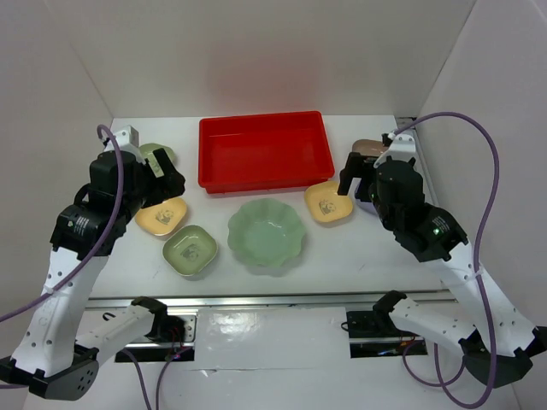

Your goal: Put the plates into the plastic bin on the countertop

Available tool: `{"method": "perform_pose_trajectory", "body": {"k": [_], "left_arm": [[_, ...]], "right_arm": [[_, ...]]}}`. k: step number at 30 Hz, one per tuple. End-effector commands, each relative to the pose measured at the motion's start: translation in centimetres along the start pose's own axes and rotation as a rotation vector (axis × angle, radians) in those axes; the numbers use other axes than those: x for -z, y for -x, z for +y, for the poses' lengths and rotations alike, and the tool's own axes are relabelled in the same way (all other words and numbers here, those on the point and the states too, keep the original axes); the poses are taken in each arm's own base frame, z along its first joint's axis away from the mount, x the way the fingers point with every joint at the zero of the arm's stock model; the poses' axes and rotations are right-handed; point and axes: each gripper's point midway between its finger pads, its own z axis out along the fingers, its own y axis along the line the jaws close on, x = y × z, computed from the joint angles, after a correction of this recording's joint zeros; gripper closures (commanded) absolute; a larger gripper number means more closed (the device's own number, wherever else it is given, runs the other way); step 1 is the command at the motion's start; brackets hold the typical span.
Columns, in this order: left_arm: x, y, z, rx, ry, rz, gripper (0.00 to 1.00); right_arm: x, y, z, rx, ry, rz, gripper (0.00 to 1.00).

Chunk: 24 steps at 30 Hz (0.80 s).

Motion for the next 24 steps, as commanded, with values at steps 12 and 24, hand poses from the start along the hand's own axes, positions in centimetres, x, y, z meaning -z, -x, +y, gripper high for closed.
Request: {"method": "perform_pose_trajectory", "body": {"k": [12, 24], "left_arm": [[0.6, 0.6, -1.4, -0.016, -0.087, -0.03, 0.0], [-0.9, -1.2, -0.8, -0.028, -0.06, 0.02, 0.0]], "right_arm": [[-3.7, -4.9, 4.8, 0.081, 0.186, 0.107, 0.01], [-11.0, -19.1, 10.4, 0.168, 0.291, 0.366, 0.14]]}}
